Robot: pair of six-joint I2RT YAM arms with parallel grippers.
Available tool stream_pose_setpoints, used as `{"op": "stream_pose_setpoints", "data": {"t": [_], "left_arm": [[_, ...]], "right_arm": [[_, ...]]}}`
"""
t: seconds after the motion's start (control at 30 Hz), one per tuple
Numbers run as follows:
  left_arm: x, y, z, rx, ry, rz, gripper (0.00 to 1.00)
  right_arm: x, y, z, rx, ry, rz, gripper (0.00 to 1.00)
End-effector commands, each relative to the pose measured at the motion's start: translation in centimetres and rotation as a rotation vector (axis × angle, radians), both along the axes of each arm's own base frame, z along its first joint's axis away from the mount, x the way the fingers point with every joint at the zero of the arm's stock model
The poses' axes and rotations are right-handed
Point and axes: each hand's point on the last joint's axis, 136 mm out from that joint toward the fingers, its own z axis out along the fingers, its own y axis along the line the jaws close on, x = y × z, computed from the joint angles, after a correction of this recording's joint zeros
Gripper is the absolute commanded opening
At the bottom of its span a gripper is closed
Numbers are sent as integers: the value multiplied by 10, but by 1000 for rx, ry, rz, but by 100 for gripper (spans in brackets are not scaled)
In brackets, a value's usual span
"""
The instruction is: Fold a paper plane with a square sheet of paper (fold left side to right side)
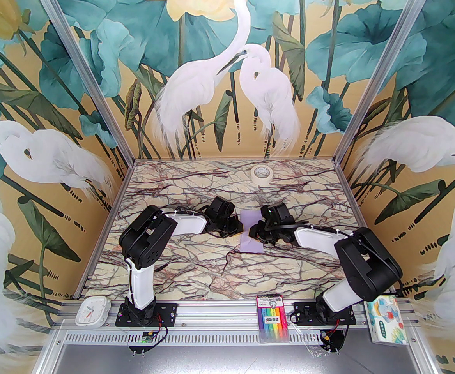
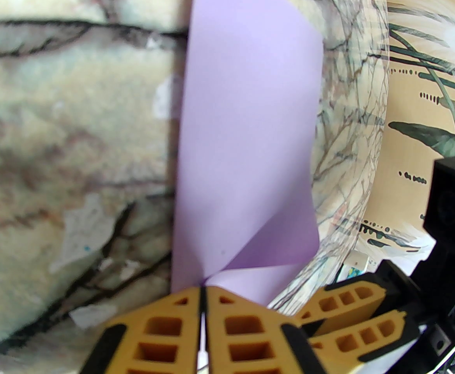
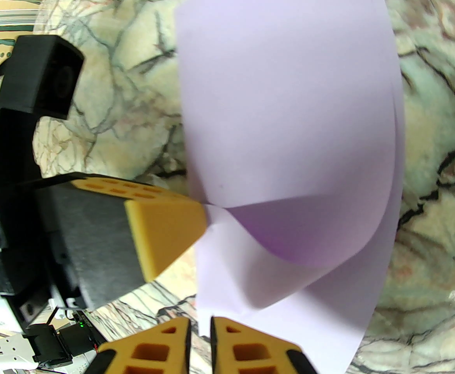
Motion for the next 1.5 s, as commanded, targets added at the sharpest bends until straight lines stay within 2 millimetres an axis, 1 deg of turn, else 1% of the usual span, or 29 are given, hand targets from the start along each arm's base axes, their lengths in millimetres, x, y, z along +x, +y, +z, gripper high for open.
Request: {"op": "stream_pose_setpoints", "data": {"t": [0.0,0.17,0.4,0.7,0.87,0.93,1.3,1.47], "left_arm": [[8,2,15,10,-57,-2,9],[10,5,21,17,-86,7,9],[10,2,12,17,-59,-1,9],[8,7,3,43,-44,9,8],[7,9,-2,58,-38,17,7],[7,9,-3,58,-36,18,5],[6,9,-4,52,-29,17,6],[4,9,-4,48,-24,15,7]], "right_arm": [[3,-4,-6,-20,5,-15,16],[1,-4,-10,-20,15,-12,17],[0,-4,-10,-21,14,-7,18],[3,-4,-4,-25,-5,0,19],[7,-1,0,-23,-14,6,16],[9,0,-1,-24,-17,11,11],[16,6,-11,-24,-4,19,11],[18,7,-10,-24,-5,22,11]]}}
